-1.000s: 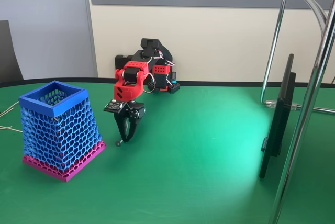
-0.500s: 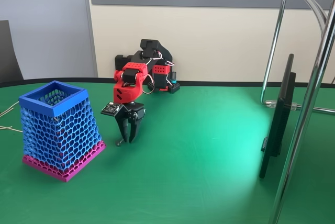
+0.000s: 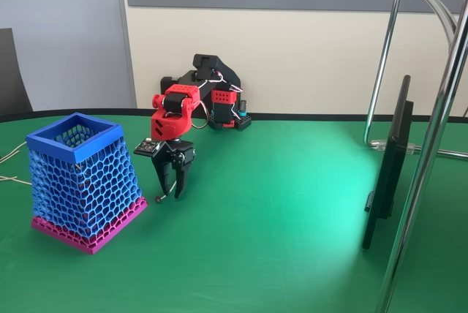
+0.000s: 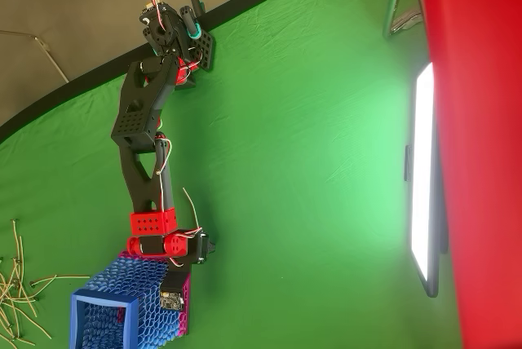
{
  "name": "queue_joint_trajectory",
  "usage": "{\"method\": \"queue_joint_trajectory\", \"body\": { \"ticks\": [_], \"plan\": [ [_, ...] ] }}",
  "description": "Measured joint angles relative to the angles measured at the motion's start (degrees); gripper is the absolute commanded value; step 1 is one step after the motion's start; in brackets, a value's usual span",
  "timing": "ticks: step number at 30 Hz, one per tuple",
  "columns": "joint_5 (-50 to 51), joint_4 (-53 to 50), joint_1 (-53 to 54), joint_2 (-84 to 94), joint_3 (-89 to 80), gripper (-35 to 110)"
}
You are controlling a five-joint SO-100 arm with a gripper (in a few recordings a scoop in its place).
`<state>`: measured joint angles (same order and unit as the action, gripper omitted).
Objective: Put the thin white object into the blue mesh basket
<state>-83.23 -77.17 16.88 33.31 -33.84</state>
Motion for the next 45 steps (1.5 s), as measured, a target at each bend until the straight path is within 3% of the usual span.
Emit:
{"method": "queue_joint_trajectory", "body": {
  "ticks": [45],
  "plan": [
    [-5.89,-4.22,4.31,-6.59,10.81,17]
  ]
}}
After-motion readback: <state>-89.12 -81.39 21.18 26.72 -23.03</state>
